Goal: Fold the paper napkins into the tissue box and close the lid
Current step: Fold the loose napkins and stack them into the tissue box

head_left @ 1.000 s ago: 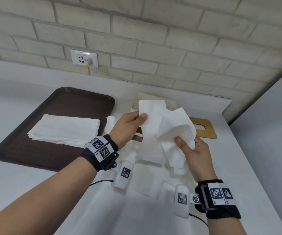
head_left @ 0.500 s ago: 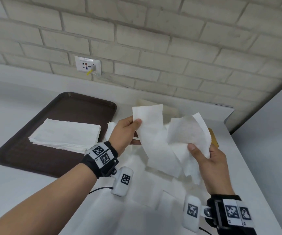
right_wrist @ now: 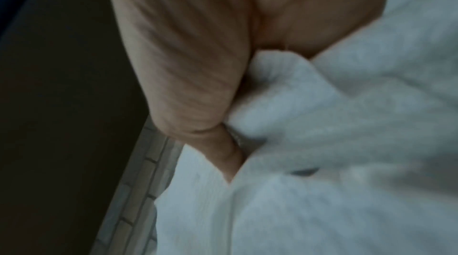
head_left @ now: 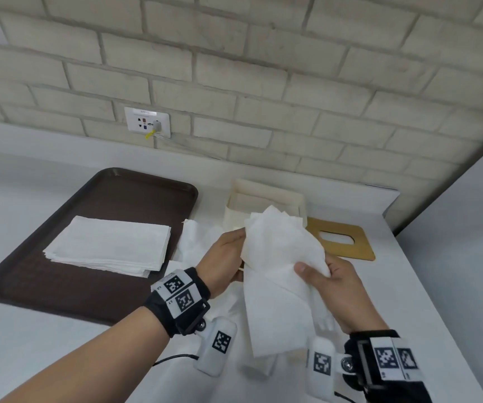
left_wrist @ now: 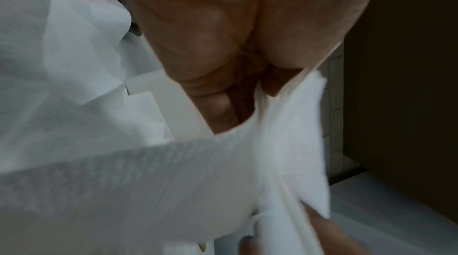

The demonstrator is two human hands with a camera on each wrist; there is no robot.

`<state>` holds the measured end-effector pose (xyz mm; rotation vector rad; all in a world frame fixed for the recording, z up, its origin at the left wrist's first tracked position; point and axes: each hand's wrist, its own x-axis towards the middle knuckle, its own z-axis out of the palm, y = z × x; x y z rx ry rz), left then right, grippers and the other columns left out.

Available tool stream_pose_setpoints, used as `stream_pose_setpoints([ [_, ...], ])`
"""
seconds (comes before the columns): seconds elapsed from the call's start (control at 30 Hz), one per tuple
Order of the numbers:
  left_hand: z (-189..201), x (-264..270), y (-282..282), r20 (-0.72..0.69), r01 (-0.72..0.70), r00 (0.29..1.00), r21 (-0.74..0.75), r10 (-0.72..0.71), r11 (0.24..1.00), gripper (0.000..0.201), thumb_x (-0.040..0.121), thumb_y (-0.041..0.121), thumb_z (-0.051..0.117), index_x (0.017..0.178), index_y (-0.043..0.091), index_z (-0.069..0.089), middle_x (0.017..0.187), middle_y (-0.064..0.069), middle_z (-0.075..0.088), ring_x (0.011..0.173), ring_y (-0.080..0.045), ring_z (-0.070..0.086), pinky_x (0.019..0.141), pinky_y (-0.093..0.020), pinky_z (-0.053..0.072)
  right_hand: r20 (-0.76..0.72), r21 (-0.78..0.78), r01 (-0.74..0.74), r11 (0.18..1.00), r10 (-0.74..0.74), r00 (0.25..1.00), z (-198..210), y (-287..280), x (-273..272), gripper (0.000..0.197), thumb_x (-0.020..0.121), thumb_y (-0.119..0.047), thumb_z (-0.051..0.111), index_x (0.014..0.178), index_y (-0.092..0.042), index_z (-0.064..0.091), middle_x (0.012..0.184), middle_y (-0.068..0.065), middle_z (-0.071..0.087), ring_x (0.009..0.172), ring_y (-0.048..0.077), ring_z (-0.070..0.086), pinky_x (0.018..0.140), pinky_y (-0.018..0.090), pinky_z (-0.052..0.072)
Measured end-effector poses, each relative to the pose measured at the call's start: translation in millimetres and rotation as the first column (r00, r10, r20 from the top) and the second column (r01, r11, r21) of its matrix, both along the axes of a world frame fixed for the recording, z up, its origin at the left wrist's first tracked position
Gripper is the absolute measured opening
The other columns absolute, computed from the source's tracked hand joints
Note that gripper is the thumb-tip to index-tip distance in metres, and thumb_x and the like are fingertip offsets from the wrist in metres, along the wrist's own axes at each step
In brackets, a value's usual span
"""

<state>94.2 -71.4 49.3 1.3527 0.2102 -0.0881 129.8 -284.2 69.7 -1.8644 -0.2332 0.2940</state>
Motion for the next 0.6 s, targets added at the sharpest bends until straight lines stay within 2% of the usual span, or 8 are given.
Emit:
stream_pose_setpoints([
  [0.07, 3, -1, -1, 0.004, 0.000, 1.000, -0.032, 0.001, 0.999, 0.034, 0.110, 0.011, 0.037, 0.110, 0.010, 0.072, 0.063, 0.010, 0.063, 0.048, -0.007, 0.053, 0.048, -0.021, 0.047, -0.032, 0.000, 0.053, 0.999, -0.053, 0.998, -7, 0, -4, 0.014, 0.095, -0.019, 0.071, 0.105, -0.028, 0.076, 0.097, -0.012, 0.079, 0.093, 0.011, 0.075, 0.081, 0.031, 0.056],
  [0.13, 3, -2, -1, -0.007, -0.018, 1.000, -0.058, 0.018, 0.998, 0.035, 0.112, 0.021, 0.039, 0.121, 0.010, 0.071, 0.074, 0.006, 0.068, 0.055, -0.009, 0.059, 0.055, -0.027, 0.054, -0.032, 0.008, 0.097, 0.995, -0.096, 0.995, -10, 1, -7, 0.014, 0.095, -0.020, 0.071, 0.105, -0.029, 0.076, 0.097, -0.013, 0.079, 0.090, 0.007, 0.075, 0.082, 0.031, 0.056],
  [0.2, 0, -2, -2, -0.022, -0.032, 0.999, -0.089, 0.030, 0.995, 0.036, 0.112, 0.028, 0.041, 0.122, 0.011, 0.071, 0.092, -0.005, 0.070, 0.071, -0.019, 0.067, 0.070, -0.039, 0.060, -0.015, 0.006, 0.143, 0.990, -0.143, 0.990, -11, 1, -10, 0.014, 0.095, -0.021, 0.071, 0.105, -0.030, 0.076, 0.097, -0.014, 0.079, 0.089, 0.005, 0.074, 0.082, 0.031, 0.056],
  [0.23, -1, -3, -2, -0.027, -0.032, 0.999, -0.105, 0.029, 0.994, 0.037, 0.112, 0.031, 0.041, 0.120, 0.012, 0.072, 0.099, -0.009, 0.070, 0.079, -0.025, 0.069, 0.077, -0.045, 0.058, -0.007, 0.007, 0.162, 0.987, -0.162, 0.987, -11, 1, -10, 0.014, 0.095, -0.021, 0.071, 0.105, -0.030, 0.076, 0.097, -0.014, 0.079, 0.089, 0.005, 0.074, 0.082, 0.031, 0.056],
  [0.37, -5, -1, -3, -0.033, 0.010, 0.999, -0.113, -0.014, 0.994, 0.049, 0.108, 0.053, 0.042, 0.113, 0.020, 0.078, 0.109, -0.009, 0.077, 0.094, -0.032, 0.073, 0.084, -0.049, 0.058, 0.007, -0.009, 0.194, 0.981, -0.194, 0.981, -10, 2, -14, 0.011, 0.095, -0.021, 0.070, 0.100, -0.029, 0.076, 0.094, -0.014, 0.079, 0.086, 0.004, 0.073, 0.079, 0.030, 0.055],
  [0.43, -7, 0, -5, -0.010, 0.039, 0.999, -0.114, -0.041, 0.993, 0.051, 0.102, 0.058, 0.049, 0.115, 0.017, 0.076, 0.114, -0.010, 0.076, 0.097, -0.032, 0.073, 0.080, -0.046, 0.059, 0.018, -0.013, 0.196, 0.981, -0.196, 0.980, -9, 1, -17, 0.012, 0.096, -0.021, 0.070, 0.099, -0.030, 0.076, 0.091, -0.016, 0.078, 0.082, 0.000, 0.072, 0.074, 0.026, 0.053],
  [0.5, -7, 1, -7, -0.005, 0.019, 1.000, -0.104, -0.020, 0.994, 0.043, 0.103, 0.050, 0.057, 0.107, 0.011, 0.072, 0.103, -0.011, 0.073, 0.086, -0.027, 0.069, 0.067, -0.034, 0.056, 0.024, -0.011, 0.196, 0.981, -0.195, 0.980, -9, 0, -19, 0.013, 0.096, -0.020, 0.070, 0.100, -0.031, 0.075, 0.091, -0.018, 0.078, 0.081, -0.002, 0.071, 0.073, 0.024, 0.052],
  [0.6, -12, 3, -8, 0.003, 0.004, 1.000, -0.116, -0.004, 0.993, 0.034, 0.105, 0.043, 0.055, 0.101, 0.016, 0.075, 0.100, -0.014, 0.073, 0.088, -0.032, 0.065, 0.069, -0.036, 0.051, 0.037, -0.024, 0.196, 0.980, -0.195, 0.980, -10, -2, -20, 0.014, 0.096, -0.021, 0.070, 0.103, -0.032, 0.075, 0.092, -0.021, 0.077, 0.082, -0.005, 0.070, 0.074, 0.024, 0.051],
])
